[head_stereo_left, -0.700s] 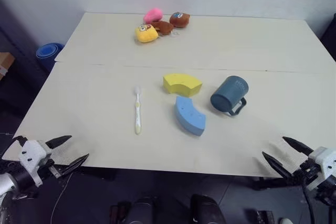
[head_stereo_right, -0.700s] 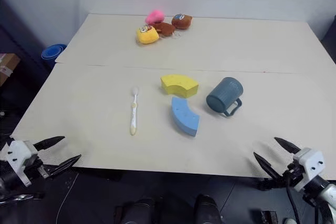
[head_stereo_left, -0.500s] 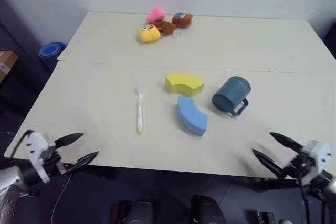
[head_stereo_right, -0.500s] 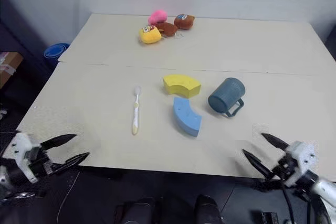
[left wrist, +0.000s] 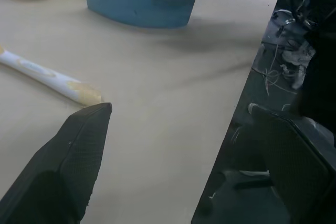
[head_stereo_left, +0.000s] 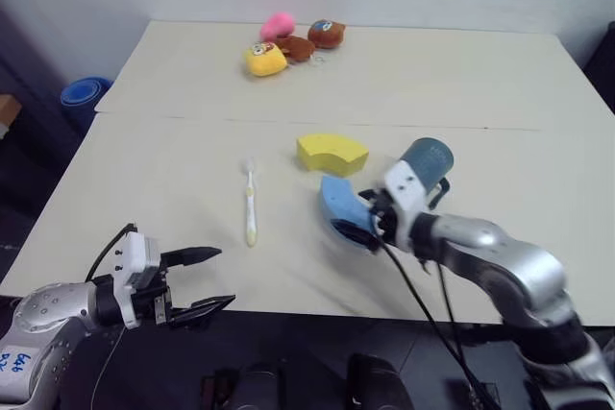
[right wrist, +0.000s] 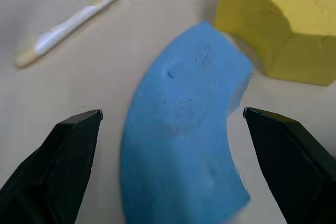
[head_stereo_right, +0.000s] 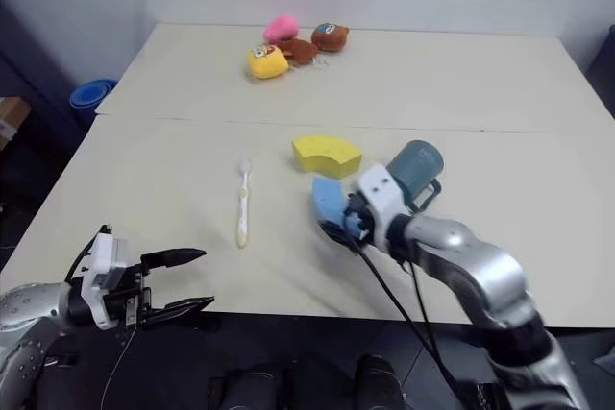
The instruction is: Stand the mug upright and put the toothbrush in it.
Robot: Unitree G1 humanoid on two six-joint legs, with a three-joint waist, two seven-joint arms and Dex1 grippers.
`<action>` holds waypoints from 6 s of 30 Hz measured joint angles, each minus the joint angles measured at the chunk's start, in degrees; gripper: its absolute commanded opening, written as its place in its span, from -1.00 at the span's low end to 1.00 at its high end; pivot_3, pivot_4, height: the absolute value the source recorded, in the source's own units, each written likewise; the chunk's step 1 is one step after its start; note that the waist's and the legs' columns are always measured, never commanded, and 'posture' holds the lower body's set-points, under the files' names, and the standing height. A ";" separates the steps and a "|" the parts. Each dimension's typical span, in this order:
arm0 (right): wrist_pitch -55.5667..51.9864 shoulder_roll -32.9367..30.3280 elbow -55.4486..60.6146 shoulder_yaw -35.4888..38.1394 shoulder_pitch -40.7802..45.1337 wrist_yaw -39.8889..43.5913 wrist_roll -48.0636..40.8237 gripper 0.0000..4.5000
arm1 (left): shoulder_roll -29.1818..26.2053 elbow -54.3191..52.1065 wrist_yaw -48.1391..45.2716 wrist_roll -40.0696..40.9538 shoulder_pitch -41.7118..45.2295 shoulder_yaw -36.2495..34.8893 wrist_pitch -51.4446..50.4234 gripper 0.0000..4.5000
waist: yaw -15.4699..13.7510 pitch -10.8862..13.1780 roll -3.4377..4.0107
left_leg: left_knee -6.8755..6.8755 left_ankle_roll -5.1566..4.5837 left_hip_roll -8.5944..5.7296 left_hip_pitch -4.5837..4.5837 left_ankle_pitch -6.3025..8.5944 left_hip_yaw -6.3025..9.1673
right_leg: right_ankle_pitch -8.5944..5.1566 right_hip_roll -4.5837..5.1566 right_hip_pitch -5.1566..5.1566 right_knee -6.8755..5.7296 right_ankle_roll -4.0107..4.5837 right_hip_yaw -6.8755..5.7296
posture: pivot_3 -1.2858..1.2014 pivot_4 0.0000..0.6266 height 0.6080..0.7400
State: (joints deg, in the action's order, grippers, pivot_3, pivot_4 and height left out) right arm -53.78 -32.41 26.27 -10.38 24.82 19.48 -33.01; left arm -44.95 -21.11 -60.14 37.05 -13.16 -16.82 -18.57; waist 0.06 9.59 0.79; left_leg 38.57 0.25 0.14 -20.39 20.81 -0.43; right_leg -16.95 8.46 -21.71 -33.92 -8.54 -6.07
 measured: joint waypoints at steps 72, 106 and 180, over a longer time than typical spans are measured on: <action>40.22 16.71 -89.70 -5.99 48.34 34.39 35.25 0.45 | 13.93 5.86 12.58 -2.13 12.25 2.16 5.15 1.00 | 2.74 0.28 0.50 | 0.56 -0.08 0.29 -0.11 0.40 -0.22 | 0.08 -0.01 -0.08 -0.25 -0.15 -0.53 | 0.03 -0.52 1.00; 26.86 -28.12 -64.85 26.74 3.49 29.87 24.13 0.99 | 14.79 11.01 5.91 -3.77 15.55 6.66 8.90 1.00 | -0.48 0.12 0.15 | 0.62 -0.21 0.52 0.18 0.48 -1.16 | 0.09 0.06 0.12 0.09 -0.15 -0.58 | 0.03 -0.52 1.00; 48.58 21.47 -42.55 4.72 14.09 3.56 25.72 -0.98 | 13.38 9.30 10.00 -5.50 11.43 3.09 9.36 1.00 | 1.58 -0.05 -0.16 | 0.55 -0.08 0.58 0.00 0.59 -1.59 | 0.12 -0.02 -0.82 -0.59 -0.08 -0.07 | 0.03 -0.52 1.00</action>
State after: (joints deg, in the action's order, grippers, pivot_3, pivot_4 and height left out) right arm -5.20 -10.94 -16.28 -5.66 38.90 23.05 -7.29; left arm -31.57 -11.81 -50.14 31.55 -1.73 -13.73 -9.21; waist 1.64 9.55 0.63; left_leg 39.12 0.16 0.71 -20.39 21.40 -2.01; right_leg -16.83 8.43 -22.53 -34.51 -8.62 -6.13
